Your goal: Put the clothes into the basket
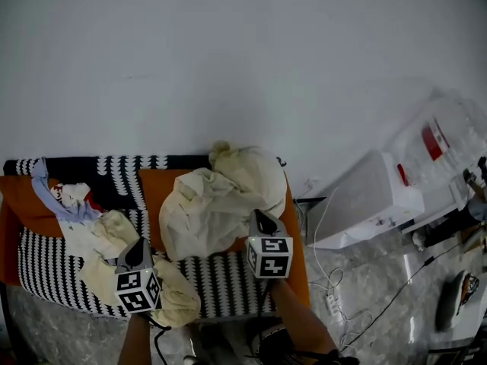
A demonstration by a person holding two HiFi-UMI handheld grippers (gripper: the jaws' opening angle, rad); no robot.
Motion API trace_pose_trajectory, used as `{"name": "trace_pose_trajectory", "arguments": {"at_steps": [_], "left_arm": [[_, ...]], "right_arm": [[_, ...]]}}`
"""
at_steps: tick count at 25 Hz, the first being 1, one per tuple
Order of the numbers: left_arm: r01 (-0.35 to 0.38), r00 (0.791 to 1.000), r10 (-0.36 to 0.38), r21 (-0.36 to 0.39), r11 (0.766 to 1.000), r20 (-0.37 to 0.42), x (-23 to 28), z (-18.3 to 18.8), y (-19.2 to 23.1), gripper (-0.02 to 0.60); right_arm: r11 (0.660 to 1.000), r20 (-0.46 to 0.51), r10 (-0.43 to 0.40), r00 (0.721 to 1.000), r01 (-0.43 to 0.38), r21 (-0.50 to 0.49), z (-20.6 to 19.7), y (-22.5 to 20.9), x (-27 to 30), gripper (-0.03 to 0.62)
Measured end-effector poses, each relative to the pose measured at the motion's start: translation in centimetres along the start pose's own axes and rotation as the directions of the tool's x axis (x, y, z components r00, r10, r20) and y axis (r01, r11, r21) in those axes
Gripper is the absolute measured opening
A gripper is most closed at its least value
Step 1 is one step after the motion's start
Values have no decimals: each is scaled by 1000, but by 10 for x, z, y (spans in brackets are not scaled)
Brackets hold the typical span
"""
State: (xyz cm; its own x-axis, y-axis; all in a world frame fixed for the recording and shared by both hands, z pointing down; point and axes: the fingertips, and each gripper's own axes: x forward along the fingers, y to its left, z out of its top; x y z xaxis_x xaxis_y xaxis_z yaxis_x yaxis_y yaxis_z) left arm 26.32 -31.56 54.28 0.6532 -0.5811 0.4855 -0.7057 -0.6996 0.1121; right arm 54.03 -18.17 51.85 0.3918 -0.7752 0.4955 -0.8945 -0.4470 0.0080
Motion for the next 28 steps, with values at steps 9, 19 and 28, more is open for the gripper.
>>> {"name": "trace_pose_trajectory", "arguments": {"at_steps": [9,19,28], "left_arm": [[-29,999,29,-18,999,-22,5,-18,4,6],[-17,999,15,-41,999,-46,7,-33,0,6],[18,998,-20,-34,999,-63,14,-39,-6,6]], "right_arm": [[992,-122,62,991,-75,-104,-9,5,53,3],[993,-72,33,997,-41,-112,-1,2,79,3],[983,-102,32,994,-49,-177,-7,2,103,6]]}}
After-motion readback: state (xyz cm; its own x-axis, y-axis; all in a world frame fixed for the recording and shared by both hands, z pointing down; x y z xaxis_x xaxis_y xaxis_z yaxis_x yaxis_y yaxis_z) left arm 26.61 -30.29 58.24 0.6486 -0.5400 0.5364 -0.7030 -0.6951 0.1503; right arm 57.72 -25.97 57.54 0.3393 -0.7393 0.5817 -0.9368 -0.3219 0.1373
